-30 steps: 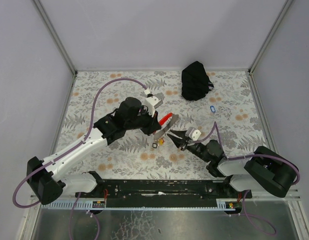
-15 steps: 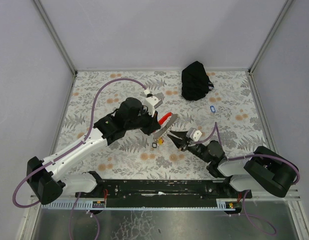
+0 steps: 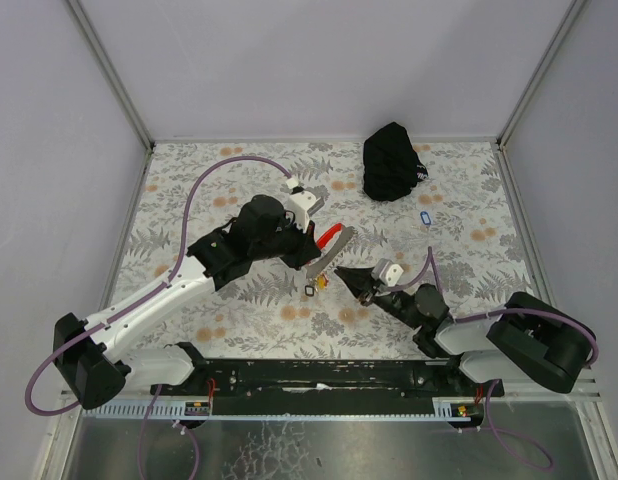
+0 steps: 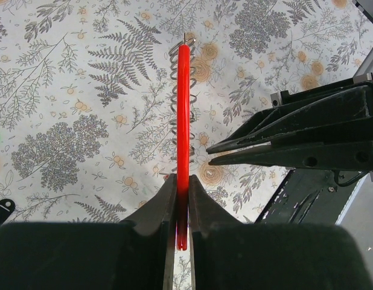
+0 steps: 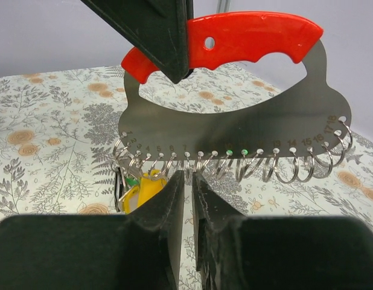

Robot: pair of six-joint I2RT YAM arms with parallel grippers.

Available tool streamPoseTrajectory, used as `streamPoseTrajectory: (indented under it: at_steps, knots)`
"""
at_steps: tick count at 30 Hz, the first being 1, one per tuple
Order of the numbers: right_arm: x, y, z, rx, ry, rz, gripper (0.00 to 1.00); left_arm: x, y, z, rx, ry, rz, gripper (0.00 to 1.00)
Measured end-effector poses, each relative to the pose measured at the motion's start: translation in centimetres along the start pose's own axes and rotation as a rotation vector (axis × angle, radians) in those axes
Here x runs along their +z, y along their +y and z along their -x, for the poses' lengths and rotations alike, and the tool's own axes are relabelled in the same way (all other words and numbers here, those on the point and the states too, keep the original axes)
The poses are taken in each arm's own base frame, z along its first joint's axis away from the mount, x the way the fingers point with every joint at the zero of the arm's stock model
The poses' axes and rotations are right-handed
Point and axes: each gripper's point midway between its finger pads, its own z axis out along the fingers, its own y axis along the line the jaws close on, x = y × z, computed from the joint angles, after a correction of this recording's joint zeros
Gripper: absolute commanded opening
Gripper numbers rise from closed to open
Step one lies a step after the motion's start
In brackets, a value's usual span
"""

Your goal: Put the keys on the keyring

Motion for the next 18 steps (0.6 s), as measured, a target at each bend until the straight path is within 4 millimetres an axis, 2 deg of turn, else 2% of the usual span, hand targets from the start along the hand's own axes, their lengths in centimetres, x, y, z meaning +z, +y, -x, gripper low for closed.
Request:
streamPoseTrajectory:
  at_steps: [18]
  knots:
    - [0.7,0.2,-1.0,-0.043,0.031,0.008,0.24,0.0,-0.6,-0.1,-0.004,0.006,-0.031,0.0]
